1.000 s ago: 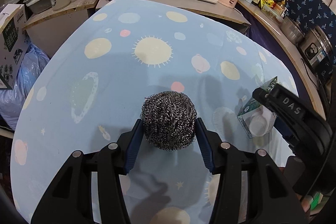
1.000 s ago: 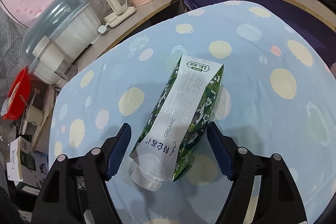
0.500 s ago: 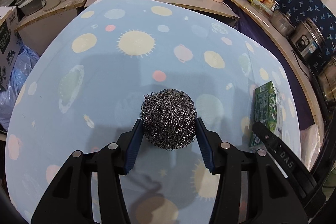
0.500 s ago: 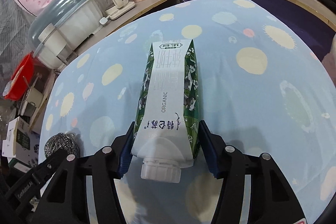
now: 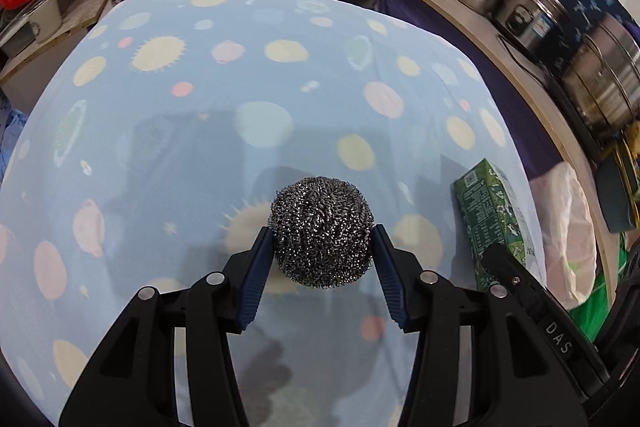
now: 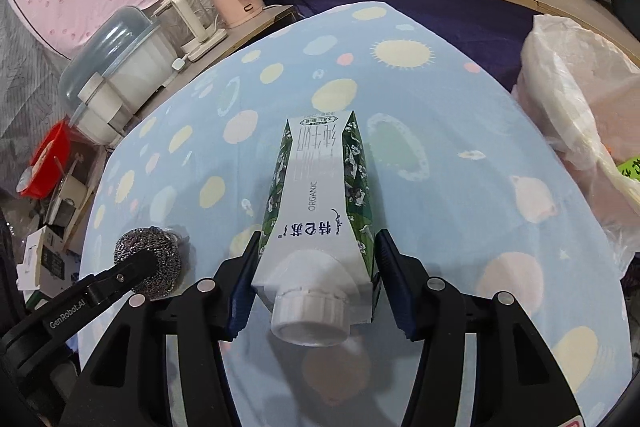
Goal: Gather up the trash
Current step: 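Carry the scrubber into the bin and open the left gripper while the right drops the carton in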
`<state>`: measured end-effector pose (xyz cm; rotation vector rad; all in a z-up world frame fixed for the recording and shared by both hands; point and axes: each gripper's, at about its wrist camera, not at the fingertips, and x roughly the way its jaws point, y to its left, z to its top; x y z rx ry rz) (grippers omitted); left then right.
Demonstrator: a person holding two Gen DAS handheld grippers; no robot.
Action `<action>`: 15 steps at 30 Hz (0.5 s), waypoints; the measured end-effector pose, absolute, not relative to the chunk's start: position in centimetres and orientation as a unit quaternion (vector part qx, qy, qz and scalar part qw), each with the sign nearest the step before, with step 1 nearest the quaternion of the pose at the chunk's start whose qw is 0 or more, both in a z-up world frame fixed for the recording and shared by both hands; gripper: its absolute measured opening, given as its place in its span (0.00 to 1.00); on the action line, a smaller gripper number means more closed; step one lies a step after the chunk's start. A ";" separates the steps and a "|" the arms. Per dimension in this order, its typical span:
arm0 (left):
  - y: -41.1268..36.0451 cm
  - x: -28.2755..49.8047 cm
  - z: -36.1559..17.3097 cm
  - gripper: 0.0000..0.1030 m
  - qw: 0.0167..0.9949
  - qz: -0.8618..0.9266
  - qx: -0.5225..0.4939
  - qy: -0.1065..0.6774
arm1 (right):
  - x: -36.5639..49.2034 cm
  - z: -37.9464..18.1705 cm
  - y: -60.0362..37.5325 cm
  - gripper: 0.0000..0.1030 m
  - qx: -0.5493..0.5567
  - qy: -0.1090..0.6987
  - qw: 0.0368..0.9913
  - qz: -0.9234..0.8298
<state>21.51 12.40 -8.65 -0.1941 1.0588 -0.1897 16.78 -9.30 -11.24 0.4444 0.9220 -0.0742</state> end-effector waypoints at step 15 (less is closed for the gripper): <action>4.7 17.3 -7.6 0.46 0.855 -0.122 -0.040 0.502 | 11.4 -9.1 -14.7 0.50 0.235 0.411 0.880 -0.024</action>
